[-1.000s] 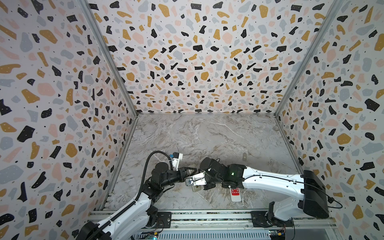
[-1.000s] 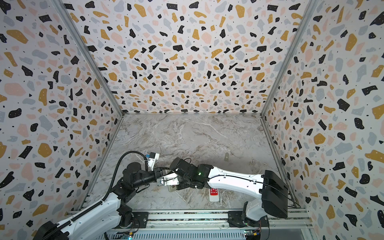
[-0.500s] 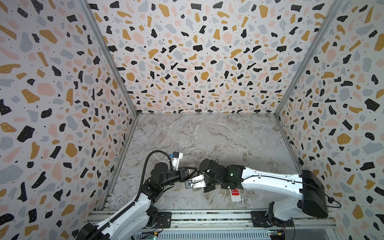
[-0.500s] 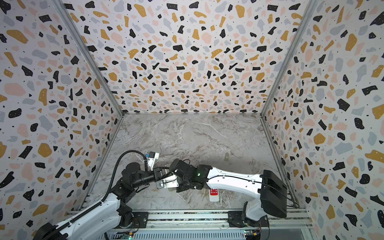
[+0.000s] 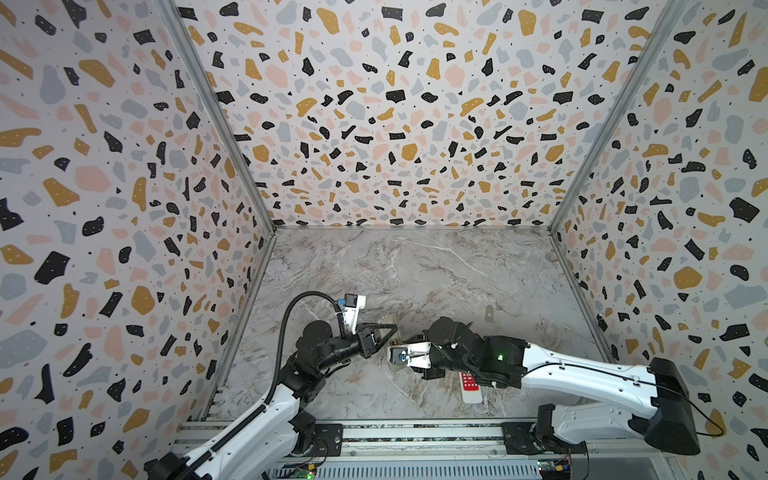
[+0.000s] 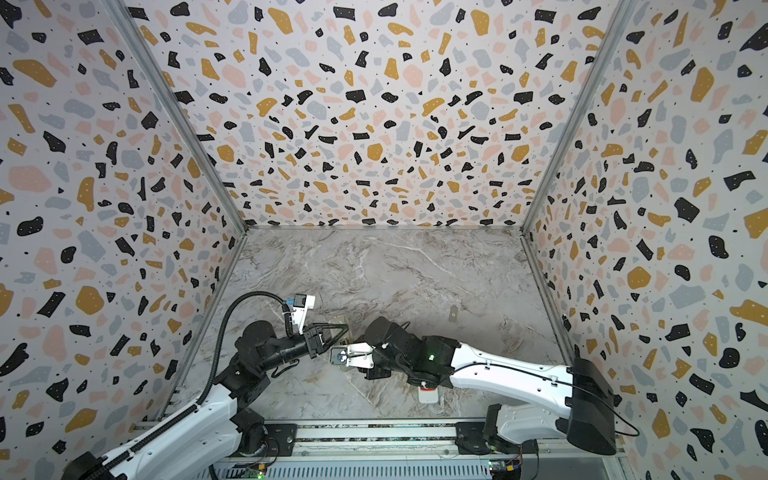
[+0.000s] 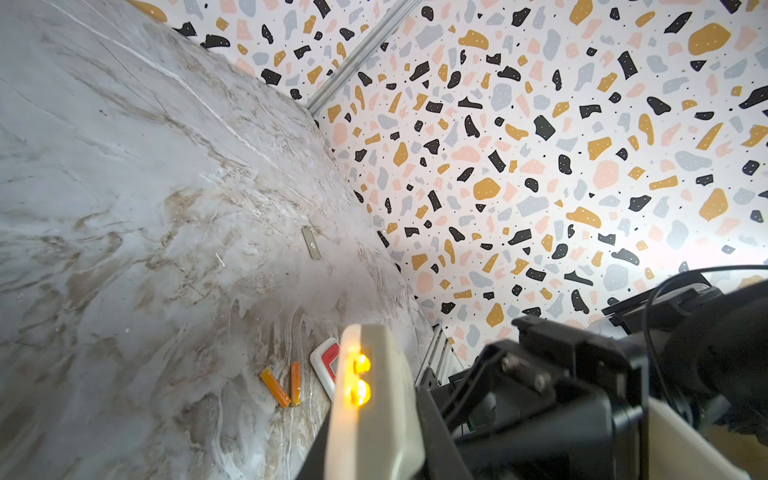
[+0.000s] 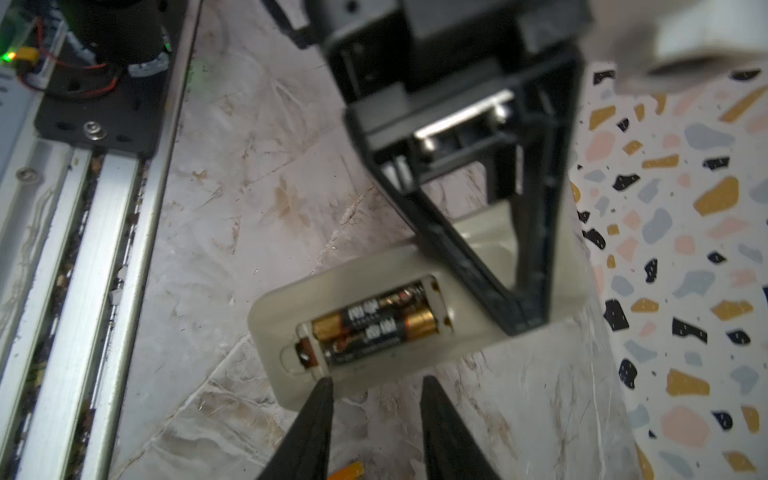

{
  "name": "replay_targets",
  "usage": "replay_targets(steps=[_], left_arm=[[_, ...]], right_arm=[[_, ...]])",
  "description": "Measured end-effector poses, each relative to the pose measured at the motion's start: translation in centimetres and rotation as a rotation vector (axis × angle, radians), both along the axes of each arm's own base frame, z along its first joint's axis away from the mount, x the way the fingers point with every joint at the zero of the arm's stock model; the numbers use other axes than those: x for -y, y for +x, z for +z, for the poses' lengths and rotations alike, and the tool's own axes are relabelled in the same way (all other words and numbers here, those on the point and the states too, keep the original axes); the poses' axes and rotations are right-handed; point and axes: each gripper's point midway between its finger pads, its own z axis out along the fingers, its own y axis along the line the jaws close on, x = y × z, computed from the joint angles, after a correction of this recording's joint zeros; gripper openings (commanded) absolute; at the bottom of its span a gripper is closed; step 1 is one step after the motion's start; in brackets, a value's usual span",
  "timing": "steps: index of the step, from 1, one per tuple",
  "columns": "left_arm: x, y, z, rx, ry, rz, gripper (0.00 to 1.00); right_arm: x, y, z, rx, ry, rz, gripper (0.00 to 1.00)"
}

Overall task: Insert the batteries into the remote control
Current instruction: 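Lift the right gripper away from the remote and draw it back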

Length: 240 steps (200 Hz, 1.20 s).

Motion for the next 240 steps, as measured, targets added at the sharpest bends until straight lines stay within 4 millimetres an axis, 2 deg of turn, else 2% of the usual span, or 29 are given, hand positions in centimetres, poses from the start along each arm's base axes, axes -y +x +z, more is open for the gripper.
replay_targets(steps=[22,56,73,97,126,190,240], left_arm=[[-0.2,0.7,-0.6,-0.013,0.016,0.03,0.0],[-0.7,1.5,-0.9,-0.006,0.032,0.075,0.0],[-0.6,1.8,-1.3,-0.008,0.042,0.081,0.0],[-0.6,2.2,-1.5,-0.006,0.044,0.091,0.0],[-0.6,2.6,-1.1,0.008,0.024,0.105,0.0],[-0.8,2.8,-1.6,0.003,0.027,0.123,0.0],[-0.8,2.9,-1.7,0.02,0.04,0.128,0.0]], right_arm=[[2.4,2.9,1.6,-0.022,0.091,-0.178,0.62],[7.9,9.2,3.1,-0.106,0.232,-0.525,0.73],[11.4,12.2,2.5,-0.169,0.274,-0.702,0.77],[15.6,15.0,0.4,-0.253,0.281,-0.897,0.81],[18.4,16.2,-3.3,-0.341,0.228,-1.027,0.92],[23.2,17.9,-10.2,-0.451,0.097,-1.216,0.95],[23.6,17.9,-13.6,-0.519,0.03,-1.234,0.95]])
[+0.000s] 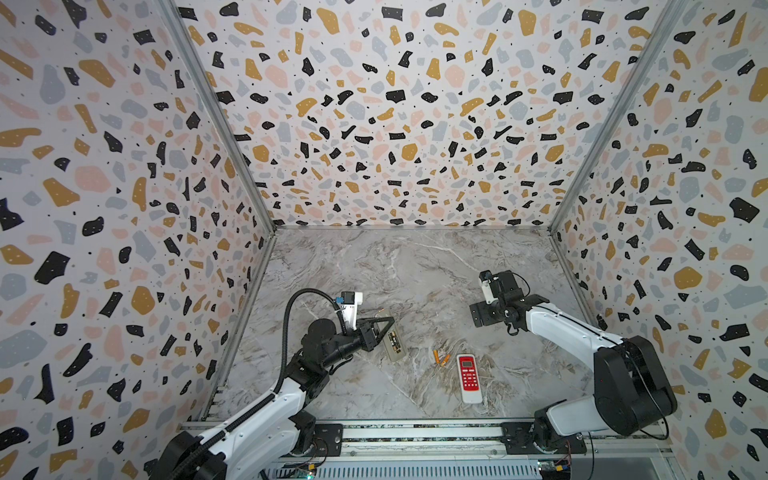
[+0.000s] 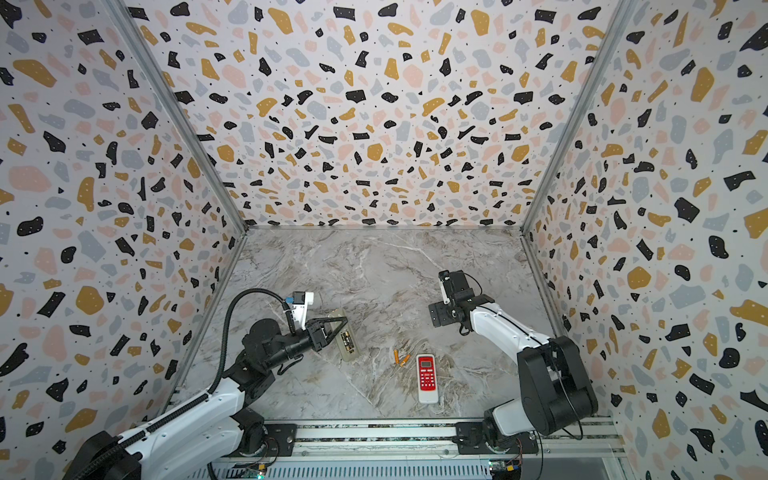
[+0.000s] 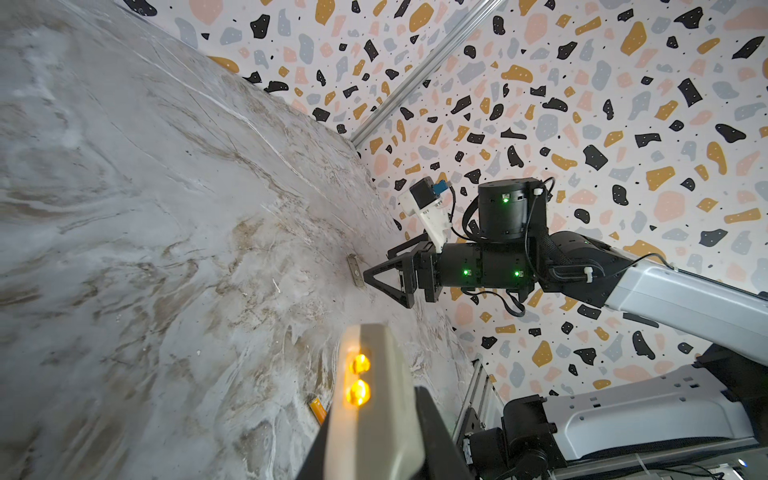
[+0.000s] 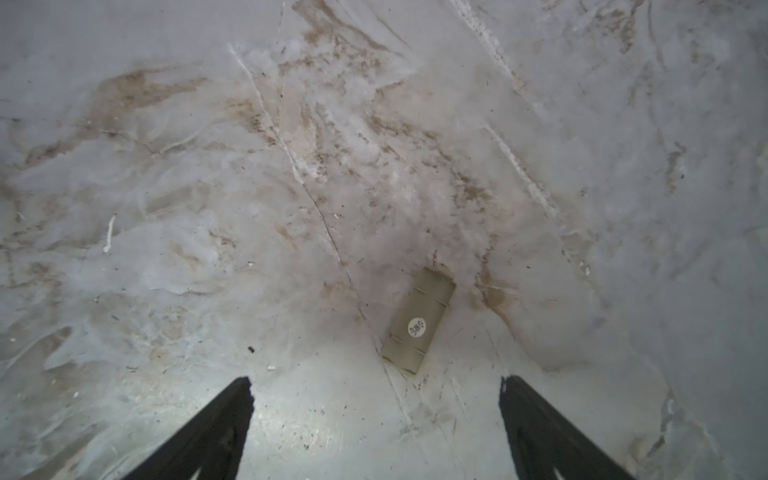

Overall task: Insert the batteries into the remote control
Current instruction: 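Lift the right gripper away from the remote and draw it back, then move the open right gripper over the beige battery cover on the table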

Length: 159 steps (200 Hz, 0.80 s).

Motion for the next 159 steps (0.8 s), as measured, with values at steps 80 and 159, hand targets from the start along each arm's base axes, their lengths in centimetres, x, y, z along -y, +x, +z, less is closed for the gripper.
replay_targets(steps=[80,159], left_arm=[[0.0,0.0,-0.4,0.018,0.025,-0.005,0.0],[0.1,0.1,-0.8,0.018,0.038,-0.006,0.0]], right_arm=[[1.3,1.0,-3.4,-0.092,-0.018,-0.037,0.8],[0.8,2.0,-4.7,-0.115,-0.003,-0.015,0.57]])
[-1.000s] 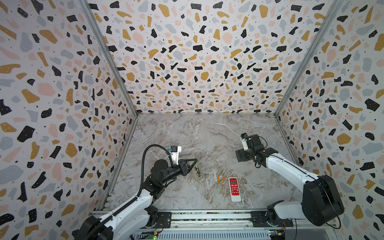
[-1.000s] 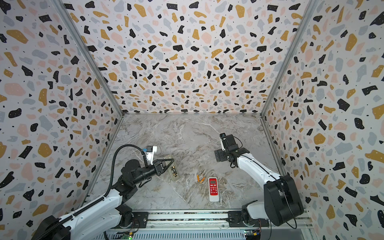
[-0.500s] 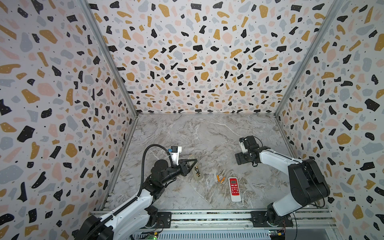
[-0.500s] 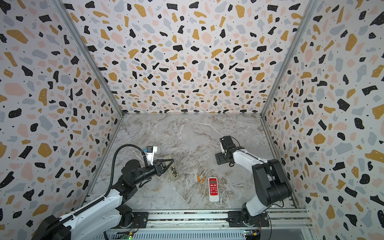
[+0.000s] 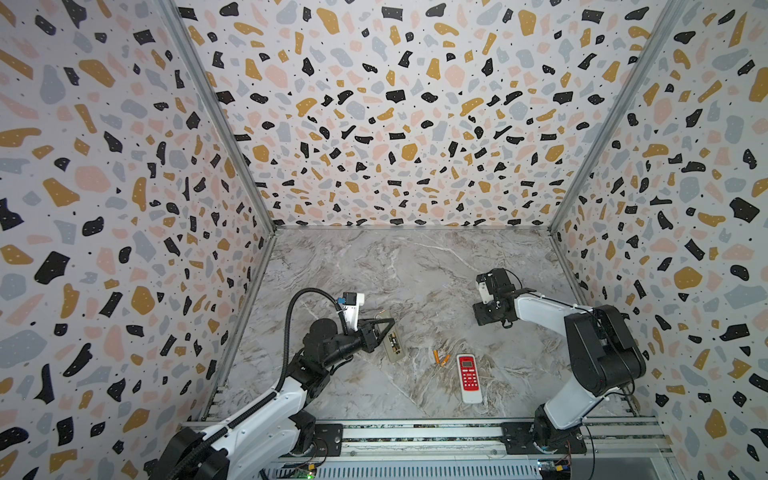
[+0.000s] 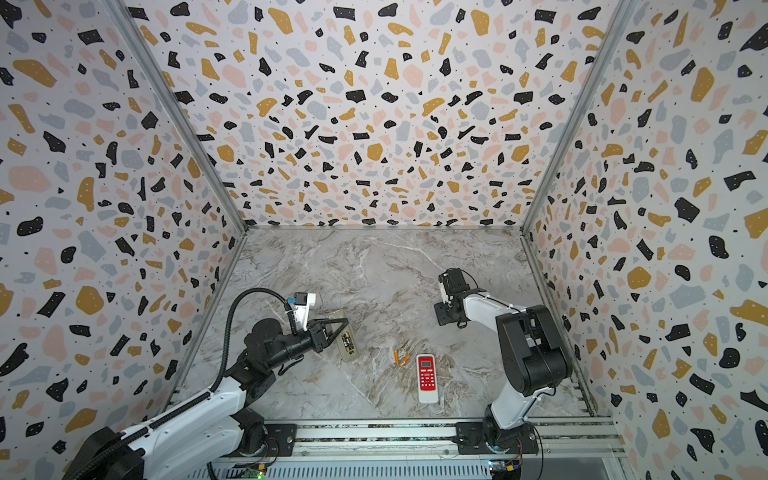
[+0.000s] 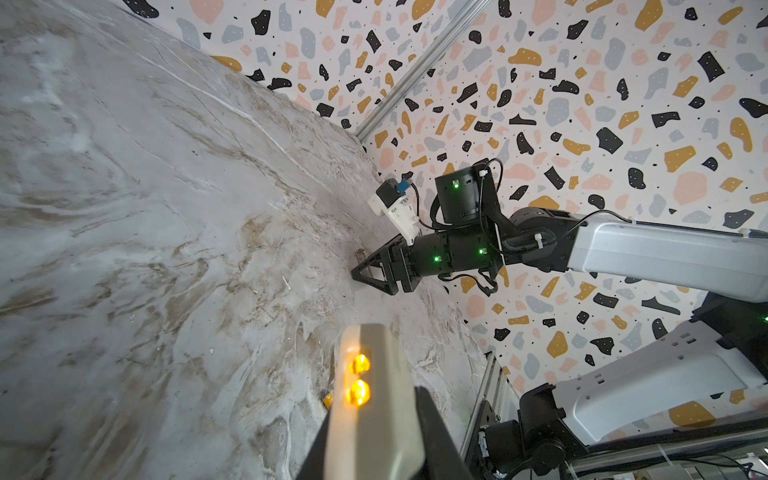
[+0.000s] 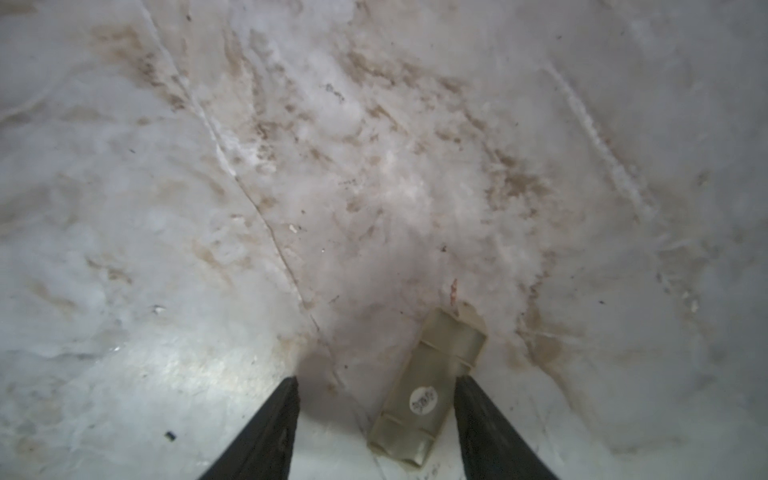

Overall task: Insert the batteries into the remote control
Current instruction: 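Move the open right gripper over the beige battery cover on the table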

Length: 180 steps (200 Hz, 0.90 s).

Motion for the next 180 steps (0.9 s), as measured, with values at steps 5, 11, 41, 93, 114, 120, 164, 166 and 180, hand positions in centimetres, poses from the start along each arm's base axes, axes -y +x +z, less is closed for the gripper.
replay_targets(steps=[5,11,41,93,114,120,164,166,180], left_arm=[[0.0,0.0,0.0,-0.001,0.001,0.0,0.0],[0.0,0.0,-0.1,-0.003,0.001,0.0,0.0],[0.0,0.1,-0.3,-0.01,0.005,0.0,0.0],[0.1,0.2,-0.3,-0.007,0.004,0.0,0.0],[0.1,0.3,-0.3,-0.004,0.002,0.0,0.0],[0.1,0.3,-0.3,-0.004,0.002,0.0,0.0],[0.2,0.3,-0.3,-0.003,0.001,0.0,0.0],[0.2,0.3,-0.3,-0.003,0.001,0.0,0.0],[0.2,0.3,-0.3,-0.003,0.001,0.0,0.0]], right_arm=[[0.0,0.1,0.0,0.0,0.001,0.0,0.55],[0.0,0.1,-0.1,-0.001,0.003,-0.001,0.54],[0.1,0.2,-0.2,-0.001,0.01,-0.001,0.49],[0.3,0.3,-0.1,0.002,0.003,-0.005,0.52],[0.6,0.3,-0.1,0.007,-0.017,-0.014,0.53],[0.7,0.4,0.0,0.01,-0.021,-0.016,0.53],[1.0,0.5,0.2,0.016,-0.03,-0.024,0.5],[1.0,0.5,0.1,0.016,-0.029,-0.024,0.5],[0.9,0.4,0.1,0.014,-0.022,-0.022,0.48]])
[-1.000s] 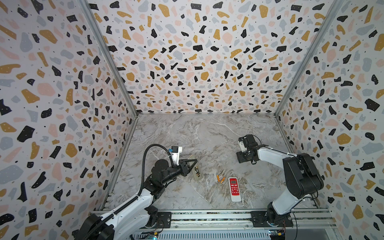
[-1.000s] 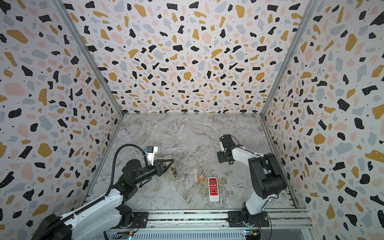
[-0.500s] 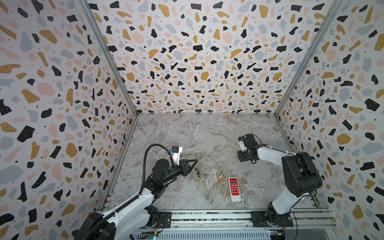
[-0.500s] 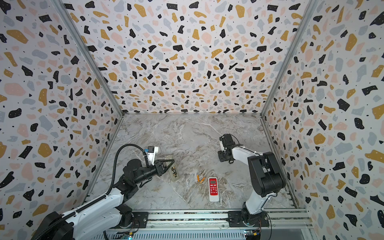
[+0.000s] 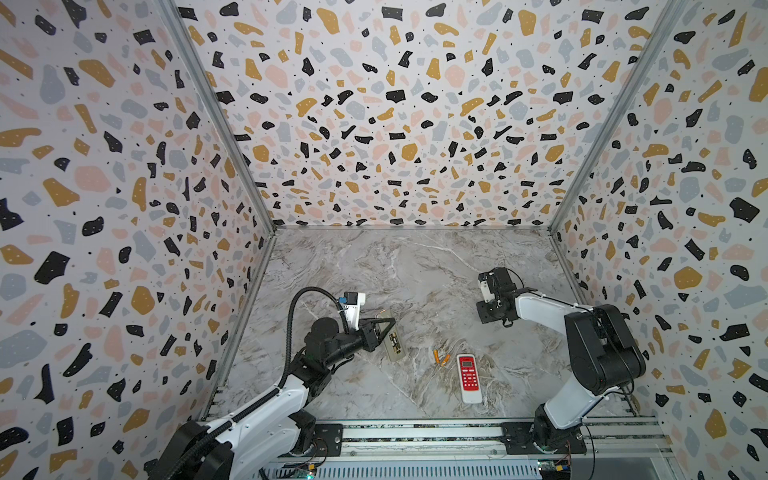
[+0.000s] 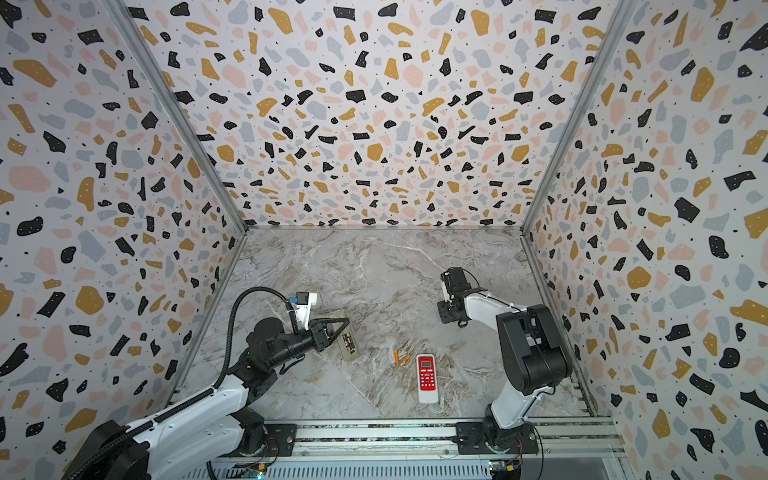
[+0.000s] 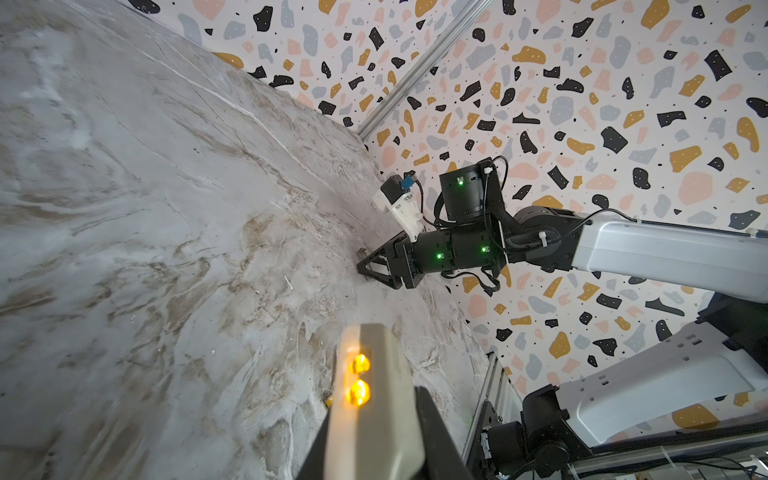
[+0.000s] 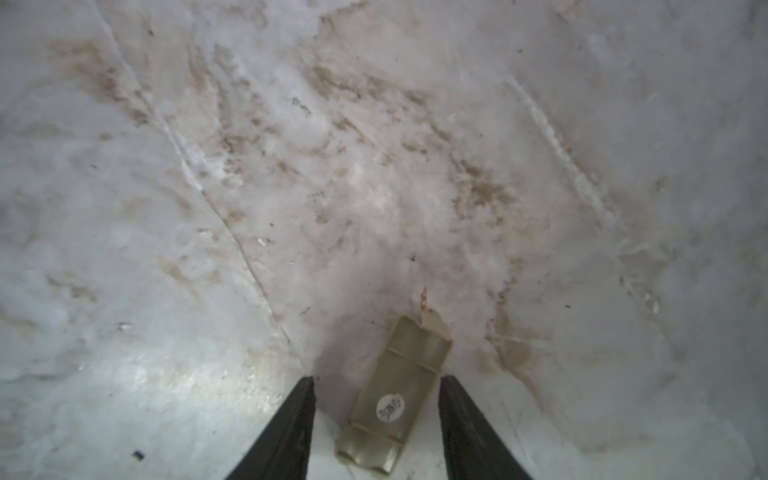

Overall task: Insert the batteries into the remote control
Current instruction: 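Move the open right gripper over the beige battery cover on the table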

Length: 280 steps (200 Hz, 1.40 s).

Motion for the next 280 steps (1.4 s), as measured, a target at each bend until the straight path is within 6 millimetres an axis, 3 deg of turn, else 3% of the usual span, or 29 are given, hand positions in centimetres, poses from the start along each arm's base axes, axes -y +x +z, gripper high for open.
replay_targets(steps=[61,196,280], left_arm=[[0.0,0.0,0.0,0.001,0.0,0.0,0.0],[0.0,0.0,0.3,0.014,-0.007,0.0,0.0],[0.0,0.1,0.3,0.013,-0.007,0.0,0.0]], right_arm=[[-0.1,-0.1,-0.3,-0.015,0.031,0.003,0.44],[1.1,-0.7,-0.2,-0.015,0.038,-0.03,0.45],[1.3,-0.4,2.4,0.058,0.059,-0.039,0.45]])
